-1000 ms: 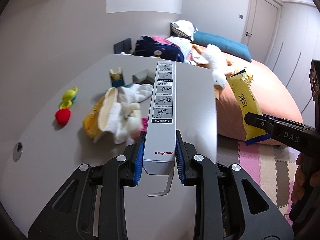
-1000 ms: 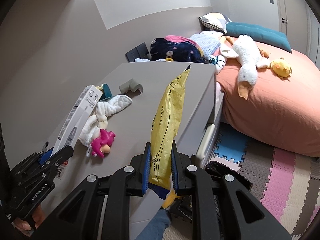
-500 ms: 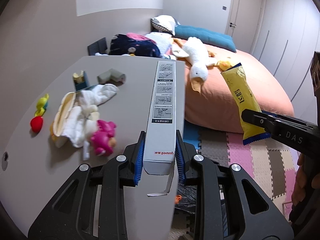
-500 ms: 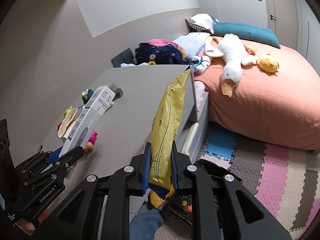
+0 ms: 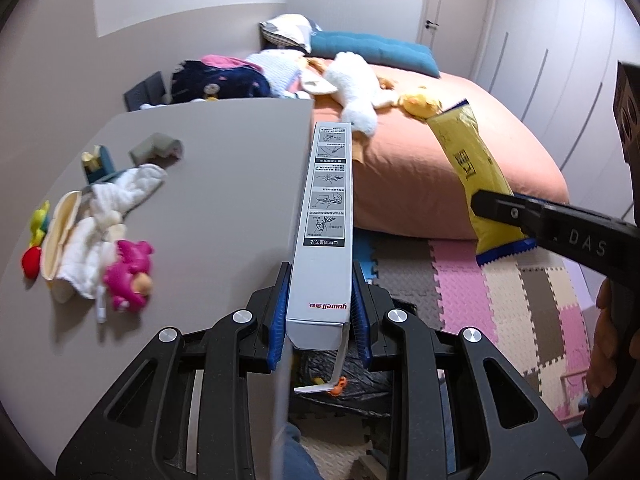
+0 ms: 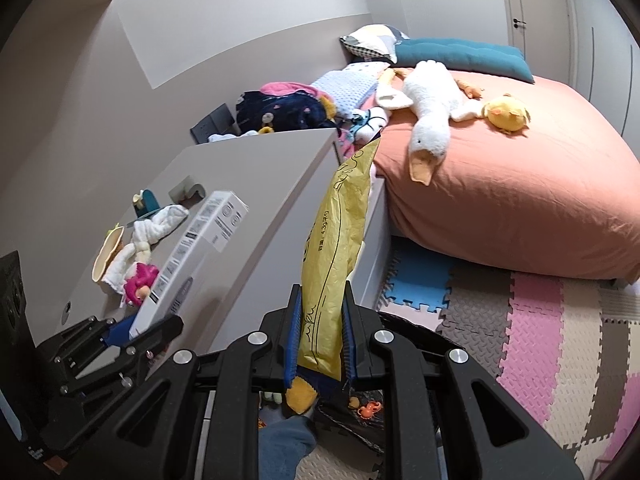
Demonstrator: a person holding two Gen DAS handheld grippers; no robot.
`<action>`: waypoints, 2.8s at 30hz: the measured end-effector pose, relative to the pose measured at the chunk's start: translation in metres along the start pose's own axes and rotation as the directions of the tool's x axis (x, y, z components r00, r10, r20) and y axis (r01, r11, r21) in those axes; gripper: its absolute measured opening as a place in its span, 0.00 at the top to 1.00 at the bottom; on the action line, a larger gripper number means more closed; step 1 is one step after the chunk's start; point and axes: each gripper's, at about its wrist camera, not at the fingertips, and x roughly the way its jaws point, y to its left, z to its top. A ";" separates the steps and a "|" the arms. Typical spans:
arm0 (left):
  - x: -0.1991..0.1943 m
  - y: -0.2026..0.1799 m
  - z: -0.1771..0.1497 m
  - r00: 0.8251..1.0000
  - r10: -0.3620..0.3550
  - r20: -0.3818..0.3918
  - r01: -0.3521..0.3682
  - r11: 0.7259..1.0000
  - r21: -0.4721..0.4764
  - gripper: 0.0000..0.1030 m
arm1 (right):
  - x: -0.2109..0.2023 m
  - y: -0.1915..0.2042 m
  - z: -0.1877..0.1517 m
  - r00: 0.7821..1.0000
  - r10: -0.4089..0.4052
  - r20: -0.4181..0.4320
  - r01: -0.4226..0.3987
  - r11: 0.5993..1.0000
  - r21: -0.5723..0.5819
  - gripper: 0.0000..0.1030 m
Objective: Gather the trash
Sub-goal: 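Open both tools to drop the box and tube into the bag, then move both tools back over the table toward the popcorn bag and pink toy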
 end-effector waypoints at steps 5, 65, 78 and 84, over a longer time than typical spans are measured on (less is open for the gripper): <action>0.010 -0.011 0.000 1.000 -0.004 -0.025 0.005 0.999 0.033 0.24 | 0.001 -0.014 0.001 0.995 -0.101 -0.004 0.101 0.995 0.013 0.32; -0.026 0.170 -0.003 0.939 0.342 0.042 -0.332 0.929 -0.165 0.08 | 0.080 0.124 0.008 0.997 0.035 -0.070 -0.045 0.987 -0.157 0.28; -0.006 0.215 -0.003 0.934 0.358 -0.015 -0.353 0.915 -0.196 0.23 | 0.102 0.160 0.010 0.992 0.076 -0.106 -0.095 0.977 -0.190 0.28; -0.005 0.235 -0.005 0.936 0.351 -0.024 -0.347 0.909 -0.230 0.28 | 0.107 0.185 0.007 0.988 0.100 -0.117 -0.125 0.967 -0.223 0.28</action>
